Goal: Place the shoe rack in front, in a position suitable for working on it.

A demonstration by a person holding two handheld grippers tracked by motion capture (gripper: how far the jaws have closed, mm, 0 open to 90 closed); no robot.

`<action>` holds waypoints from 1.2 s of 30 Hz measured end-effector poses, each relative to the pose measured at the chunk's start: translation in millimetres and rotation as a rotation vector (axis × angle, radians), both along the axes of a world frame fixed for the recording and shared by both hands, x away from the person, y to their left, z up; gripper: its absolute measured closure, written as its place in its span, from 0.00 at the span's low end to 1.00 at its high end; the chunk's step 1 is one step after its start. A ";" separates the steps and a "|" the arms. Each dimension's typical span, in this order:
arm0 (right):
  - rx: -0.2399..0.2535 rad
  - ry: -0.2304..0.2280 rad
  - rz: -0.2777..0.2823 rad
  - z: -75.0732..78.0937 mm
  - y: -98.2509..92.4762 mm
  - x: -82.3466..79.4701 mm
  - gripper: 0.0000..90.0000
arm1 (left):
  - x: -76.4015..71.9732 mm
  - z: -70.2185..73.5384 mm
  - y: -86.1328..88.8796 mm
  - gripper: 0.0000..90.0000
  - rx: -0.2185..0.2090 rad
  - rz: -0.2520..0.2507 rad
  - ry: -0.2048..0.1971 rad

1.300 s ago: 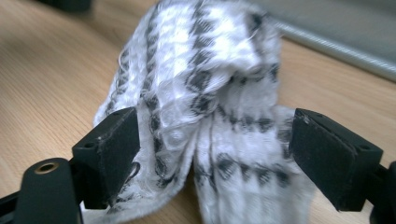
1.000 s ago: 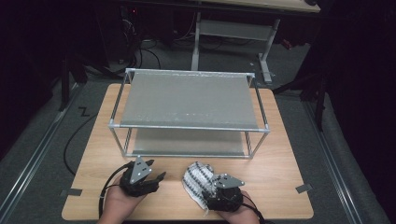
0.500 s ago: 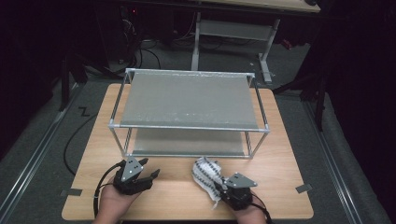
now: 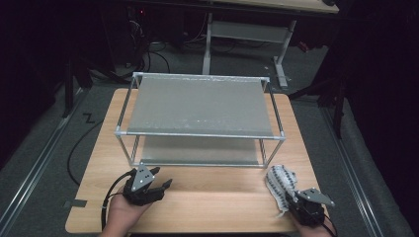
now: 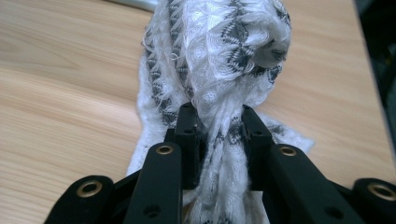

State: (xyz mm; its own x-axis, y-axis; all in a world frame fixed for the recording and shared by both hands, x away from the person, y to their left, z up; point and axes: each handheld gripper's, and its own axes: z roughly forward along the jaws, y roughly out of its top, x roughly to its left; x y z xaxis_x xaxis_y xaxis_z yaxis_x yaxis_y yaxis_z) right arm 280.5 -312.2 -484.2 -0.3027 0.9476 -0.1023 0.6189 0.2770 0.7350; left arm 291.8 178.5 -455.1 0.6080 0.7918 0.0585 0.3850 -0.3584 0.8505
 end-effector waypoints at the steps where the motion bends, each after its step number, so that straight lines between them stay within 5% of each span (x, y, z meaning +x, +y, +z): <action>1: 0.003 0.009 -0.021 -1.8 -5.1 -0.2 0.82 | 0.3 0.4 0.1 0.46 -0.002 -0.001 0.000; 6: 0.017 0.046 -0.047 -10.4 -15.7 -0.8 0.77 | 2.5 0.2 0.0 0.46 -0.004 0.003 -0.001; 9: 0.028 0.052 -0.046 -10.0 -14.3 -0.3 0.66 | 3.6 0.1 0.8 0.46 -0.003 0.008 0.001; 13: 0.055 -0.013 -0.050 -0.8 -13.0 -2.0 0.44 | 3.5 1.4 3.7 0.46 -0.002 0.026 -0.006; 17: 0.082 -0.081 -0.044 13.5 -10.1 -5.4 0.38 | 3.5 5.0 11.3 0.46 -0.008 0.055 -0.019; 22: 0.113 -0.120 -0.019 23.2 -7.3 -5.9 0.37 | 1.4 7.8 21.5 0.45 0.000 0.082 -0.028; 24: 0.120 -0.141 0.011 28.4 -0.4 -3.2 0.38 | -4.5 13.2 33.1 0.49 -0.007 0.119 -0.064; 36: 0.130 -0.198 0.090 52.6 31.6 32.2 0.47 | -12.8 23.1 98.7 0.45 -0.014 0.312 -0.057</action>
